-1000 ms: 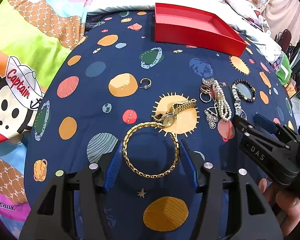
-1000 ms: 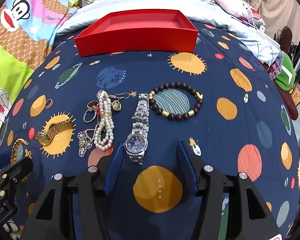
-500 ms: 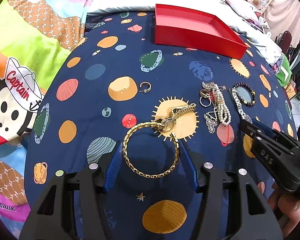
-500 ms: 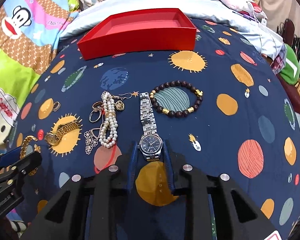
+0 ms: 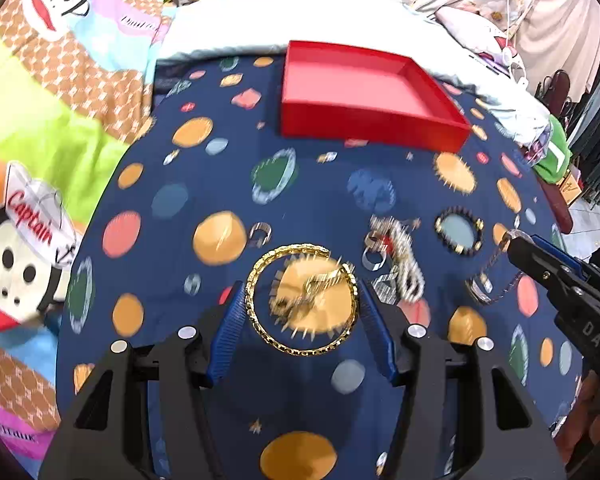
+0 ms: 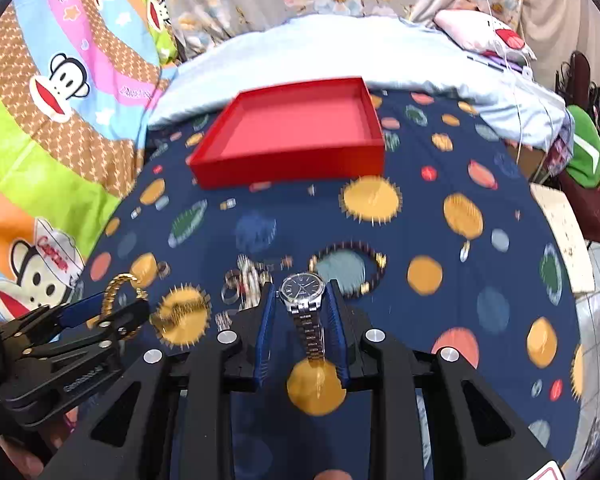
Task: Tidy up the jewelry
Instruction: 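Carry the bangle and watch into the red tray and open both tools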
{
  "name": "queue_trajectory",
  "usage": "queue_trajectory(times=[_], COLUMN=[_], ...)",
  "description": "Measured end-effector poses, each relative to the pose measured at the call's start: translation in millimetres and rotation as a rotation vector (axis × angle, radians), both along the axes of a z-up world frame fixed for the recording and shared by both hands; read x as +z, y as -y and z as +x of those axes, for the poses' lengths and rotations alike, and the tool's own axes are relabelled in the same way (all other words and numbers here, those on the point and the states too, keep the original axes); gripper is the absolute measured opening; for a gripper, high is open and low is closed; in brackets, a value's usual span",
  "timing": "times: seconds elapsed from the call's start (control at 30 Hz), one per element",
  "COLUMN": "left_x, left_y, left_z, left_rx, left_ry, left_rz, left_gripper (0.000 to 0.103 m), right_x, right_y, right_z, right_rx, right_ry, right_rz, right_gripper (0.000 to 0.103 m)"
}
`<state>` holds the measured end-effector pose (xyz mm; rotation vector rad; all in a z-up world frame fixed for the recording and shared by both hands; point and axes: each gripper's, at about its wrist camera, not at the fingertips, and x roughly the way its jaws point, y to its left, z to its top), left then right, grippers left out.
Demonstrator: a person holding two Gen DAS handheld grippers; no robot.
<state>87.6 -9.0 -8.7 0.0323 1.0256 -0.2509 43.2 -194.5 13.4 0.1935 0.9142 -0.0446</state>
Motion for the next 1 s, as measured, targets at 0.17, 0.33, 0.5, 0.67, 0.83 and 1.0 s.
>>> queue_trajectory(times=[0.17,0.33,0.5,0.67,0.83,1.0], left_x=[21,48,63,49,30,-11], left_y=[15,39,65,94,110,123], left_z=[36,91,169,260,320,359], left_rx=[-0.028,-0.065,-0.088,-0.074,-0.054,-0.052], left_ry=[0.019,0.079,0.106,0.089,0.066,-0.007], left_rz=[-0.039,-0.051,-0.07,-0.053,-0.044,-0.018], left_gripper=[0.054,0.054,0.055,0.055,0.054,0.055], right_x=[28,49,57,48,25,-22], right_y=[10,22,44,58,73,85], right_z=[33,93,182,268,333,366], right_rx=[0.026,0.049,0.043,0.028,0.005,-0.006], right_ry=[0.066,0.125,0.146,0.137,0.116,0.005], right_rz=[-0.015,-0.04,-0.031,-0.003,0.034,0.025], right_gripper=[0.024,0.024,0.024,0.024,0.024,0.024])
